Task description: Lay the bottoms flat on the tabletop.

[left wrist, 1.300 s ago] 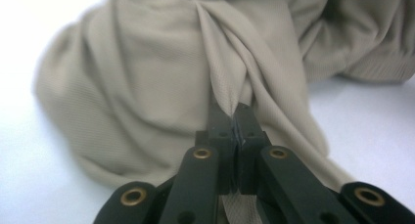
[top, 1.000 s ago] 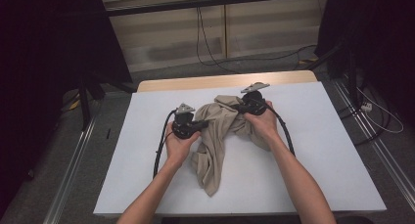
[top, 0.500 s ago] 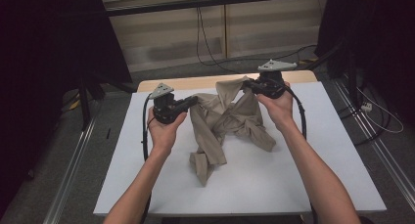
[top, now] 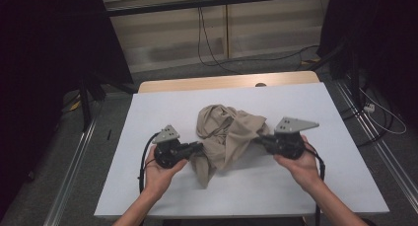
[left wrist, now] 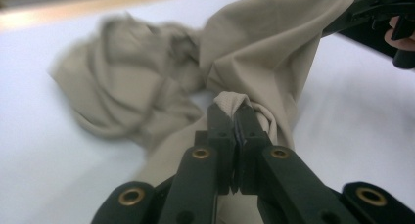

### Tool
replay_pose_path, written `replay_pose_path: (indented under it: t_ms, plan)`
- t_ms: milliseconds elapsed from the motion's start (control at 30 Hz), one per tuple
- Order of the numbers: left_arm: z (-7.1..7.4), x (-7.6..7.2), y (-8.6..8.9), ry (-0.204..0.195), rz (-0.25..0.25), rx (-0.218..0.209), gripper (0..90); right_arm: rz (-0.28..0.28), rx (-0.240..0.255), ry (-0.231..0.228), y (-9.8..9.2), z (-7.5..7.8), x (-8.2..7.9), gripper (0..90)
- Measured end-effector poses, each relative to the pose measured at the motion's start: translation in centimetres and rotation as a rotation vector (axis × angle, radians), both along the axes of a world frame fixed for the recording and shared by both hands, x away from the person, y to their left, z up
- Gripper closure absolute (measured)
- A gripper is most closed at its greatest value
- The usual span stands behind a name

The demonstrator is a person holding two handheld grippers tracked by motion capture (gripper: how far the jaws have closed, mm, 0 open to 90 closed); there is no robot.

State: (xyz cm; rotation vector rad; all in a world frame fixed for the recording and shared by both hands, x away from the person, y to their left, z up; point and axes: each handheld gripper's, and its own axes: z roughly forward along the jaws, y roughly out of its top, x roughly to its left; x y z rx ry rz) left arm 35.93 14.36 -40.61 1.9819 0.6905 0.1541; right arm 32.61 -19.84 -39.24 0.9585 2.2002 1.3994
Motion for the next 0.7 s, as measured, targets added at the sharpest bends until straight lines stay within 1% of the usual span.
replay_pose_path:
  t_ms: [33, 67, 100, 133, 167, 200, 267, 300, 333, 367, 400, 433, 467, 500, 533, 567, 600, 667, 700]
  plan:
    - [-0.3, -0.2, -0.2, -0.007, -0.01, 0.018, 86.1, 0.016, -0.011, 0.017, 0.1, -0.6, -0.7, 88.4]
    - [-0.4, -0.4, -0.4, -0.01, -0.017, 0.025, 82.7, 0.033, -0.013, 0.035, 0.3, -1.2, -1.4, 88.3]
    - [-0.4, -0.4, -0.7, -0.018, -0.013, 0.026, 76.6, 0.051, -0.021, 0.05, 0.4, -1.7, -2.1, 88.3]
    - [-0.3, -0.3, -0.8, -0.024, -0.005, 0.018, 70.1, 0.063, -0.033, 0.06, 0.5, -2.1, -2.8, 88.4]
    - [-0.2, 0.0, -1.0, -0.025, 0.0, 0.014, 66.0, 0.075, -0.038, 0.072, 0.6, -2.4, -3.3, 88.3]
    - [-0.2, 0.4, -1.2, -0.036, 0.014, 0.018, 61.1, 0.084, -0.044, 0.084, 0.7, -2.7, -3.8, 88.3]
    - [-0.2, 1.2, -1.4, -0.061, 0.048, 0.026, 48.5, 0.094, -0.058, 0.099, 0.7, -3.1, -4.8, 88.3]
    - [-0.2, 1.7, -1.5, -0.072, 0.059, 0.042, 44.9, 0.098, -0.047, 0.115, 0.7, -3.3, -5.3, 88.2]
    - [-0.3, 2.1, -1.7, -0.082, 0.071, 0.068, 42.0, 0.109, -0.037, 0.128, 0.7, -3.4, -5.8, 88.2]
    - [-0.4, 2.6, -1.8, -0.085, 0.081, 0.078, 39.6, 0.115, -0.051, 0.125, 0.7, -3.5, -6.3, 88.1]
    - [-0.5, 3.1, -1.8, -0.082, 0.099, 0.073, 38.2, 0.116, -0.08, 0.11, 0.7, -3.5, -6.7, 87.7]
    - [-0.7, 3.7, -1.9, -0.078, 0.118, 0.068, 35.2, 0.111, -0.085, 0.111, 0.6, -3.6, -6.8, 86.1]
    - [-0.9, 4.3, -2.0, -0.076, 0.125, 0.068, 32.7, 0.104, -0.073, 0.111, 0.4, -3.6, -6.7, 82.3]
    - [-1.1, 5.0, -2.1, -0.069, 0.128, 0.079, 32.1, 0.096, -0.071, 0.106, 0.2, -3.5, -6.5, 79.0]
    - [-1.4, 5.6, -2.2, -0.07, 0.141, 0.082, 31.9, 0.09, -0.061, 0.098, 0.0, -3.3, -6.3, 74.6]
    - [-1.6, 6.2, -2.3, -0.071, 0.161, 0.095, 31.5, 0.09, -0.051, 0.09, -0.1, -3.0, -6.0, 69.9]
    - [-1.9, 6.9, -2.4, -0.058, 0.175, 0.1, 30.8, 0.075, -0.053, 0.076, -0.2, -2.5, -5.7, 64.0]
    - [-2.5, 8.2, -2.7, -0.026, 0.194, 0.09, 29.7, 0.056, -0.029, 0.056, -0.5, -1.7, -4.9, 55.9]
    - [-2.7, 8.7, -2.8, -0.019, 0.201, 0.099, 29.6, 0.048, -0.021, 0.047, -0.6, -1.3, -4.6, 52.2]
